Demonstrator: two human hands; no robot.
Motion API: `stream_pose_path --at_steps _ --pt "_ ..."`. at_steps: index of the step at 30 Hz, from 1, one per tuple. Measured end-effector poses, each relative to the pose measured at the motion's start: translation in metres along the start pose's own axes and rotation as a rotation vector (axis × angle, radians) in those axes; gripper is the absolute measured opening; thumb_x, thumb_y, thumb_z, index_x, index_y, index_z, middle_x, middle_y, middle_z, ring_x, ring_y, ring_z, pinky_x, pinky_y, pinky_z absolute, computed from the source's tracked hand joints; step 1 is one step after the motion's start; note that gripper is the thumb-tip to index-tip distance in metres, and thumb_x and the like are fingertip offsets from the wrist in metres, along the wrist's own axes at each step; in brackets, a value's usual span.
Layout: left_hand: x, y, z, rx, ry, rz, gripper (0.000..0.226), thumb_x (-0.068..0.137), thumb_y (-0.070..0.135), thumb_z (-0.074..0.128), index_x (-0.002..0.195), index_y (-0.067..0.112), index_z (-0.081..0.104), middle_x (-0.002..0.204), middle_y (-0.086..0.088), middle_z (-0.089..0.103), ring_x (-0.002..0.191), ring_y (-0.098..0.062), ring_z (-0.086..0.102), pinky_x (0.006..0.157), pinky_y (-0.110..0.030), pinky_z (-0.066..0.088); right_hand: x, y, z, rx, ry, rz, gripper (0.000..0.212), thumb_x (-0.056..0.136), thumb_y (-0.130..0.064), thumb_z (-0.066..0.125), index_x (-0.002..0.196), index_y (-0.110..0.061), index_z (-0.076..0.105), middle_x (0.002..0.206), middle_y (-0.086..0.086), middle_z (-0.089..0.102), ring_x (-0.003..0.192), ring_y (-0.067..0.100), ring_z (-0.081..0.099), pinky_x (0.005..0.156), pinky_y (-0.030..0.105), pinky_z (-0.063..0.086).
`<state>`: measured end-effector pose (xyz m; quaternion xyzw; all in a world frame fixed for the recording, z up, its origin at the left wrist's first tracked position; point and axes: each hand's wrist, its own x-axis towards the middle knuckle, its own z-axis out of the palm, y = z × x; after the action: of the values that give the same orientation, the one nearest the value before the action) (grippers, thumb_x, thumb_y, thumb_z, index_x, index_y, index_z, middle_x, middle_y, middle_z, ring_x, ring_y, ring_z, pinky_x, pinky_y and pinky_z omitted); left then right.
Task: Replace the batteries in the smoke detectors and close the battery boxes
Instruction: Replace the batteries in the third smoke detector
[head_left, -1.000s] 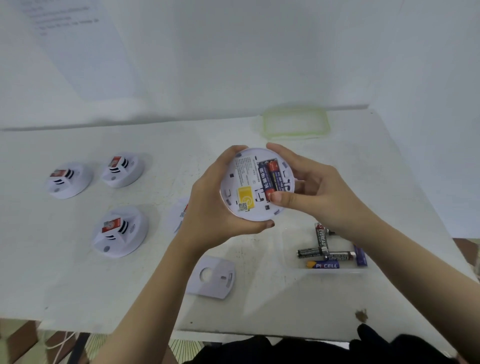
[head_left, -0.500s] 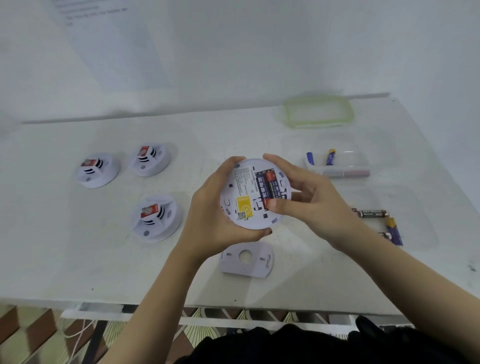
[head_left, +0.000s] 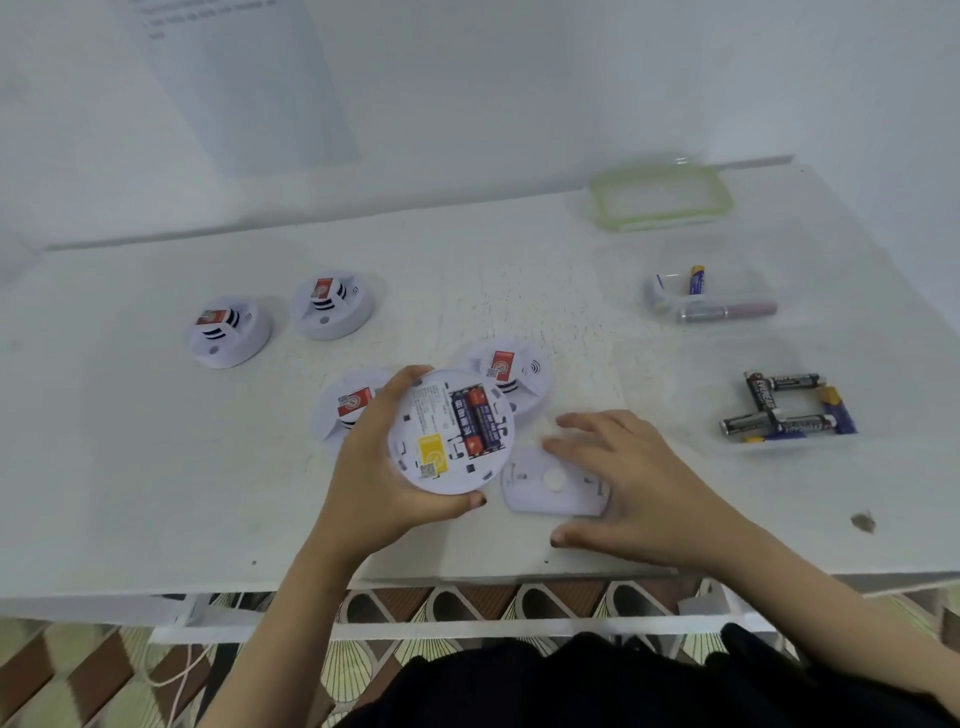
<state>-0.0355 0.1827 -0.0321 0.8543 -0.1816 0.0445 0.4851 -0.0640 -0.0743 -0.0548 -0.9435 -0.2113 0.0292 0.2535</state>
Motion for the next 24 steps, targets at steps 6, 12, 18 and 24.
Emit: stream_pose_path --at_steps 6,12,18,24 --pt "-0.016 -0.018 -0.003 0.136 -0.048 0.036 0.102 0.046 0.060 0.081 0.134 0.025 0.044 0.131 0.002 0.050 0.127 -0.015 0.042 0.105 -0.007 0.026 -0.002 -0.010 0.009 0.007 0.132 0.036 0.064 0.063 -0.062 0.057 0.113 -0.022 0.062 0.132 -0.005 0.051 0.121 0.011 0.039 0.099 0.024 0.027" --pt "-0.026 -0.023 -0.003 0.085 -0.052 0.002 0.101 0.044 0.058 0.083 0.133 0.028 0.046 0.129 0.013 0.048 0.126 -0.012 0.043 0.105 -0.012 0.032 -0.001 -0.023 0.014 0.127 0.326 0.264 0.067 0.056 -0.065 0.053 0.107 -0.021 0.061 0.119 -0.013 0.048 0.109 0.006 0.041 0.089 0.019 0.027" --pt "-0.031 -0.022 -0.004 0.000 -0.103 -0.015 0.098 0.040 0.055 0.083 0.129 0.038 0.044 0.124 0.022 0.051 0.118 0.006 0.047 0.098 -0.007 0.036 0.001 -0.046 0.021 0.456 0.424 0.251 0.050 0.058 -0.060 0.063 0.103 -0.039 0.054 0.125 -0.017 0.048 0.119 0.003 0.043 0.097 0.018 0.030" --pt "-0.026 -0.021 0.002 -0.093 -0.137 0.012 0.090 0.044 0.041 0.090 0.123 0.047 0.047 0.117 0.022 0.058 0.113 -0.007 0.058 0.092 -0.030 0.053 0.009 -0.066 0.036 0.338 0.299 0.037 0.058 0.066 -0.054 0.068 0.120 -0.036 0.053 0.144 -0.011 0.036 0.133 0.007 0.030 0.107 0.024 0.023"
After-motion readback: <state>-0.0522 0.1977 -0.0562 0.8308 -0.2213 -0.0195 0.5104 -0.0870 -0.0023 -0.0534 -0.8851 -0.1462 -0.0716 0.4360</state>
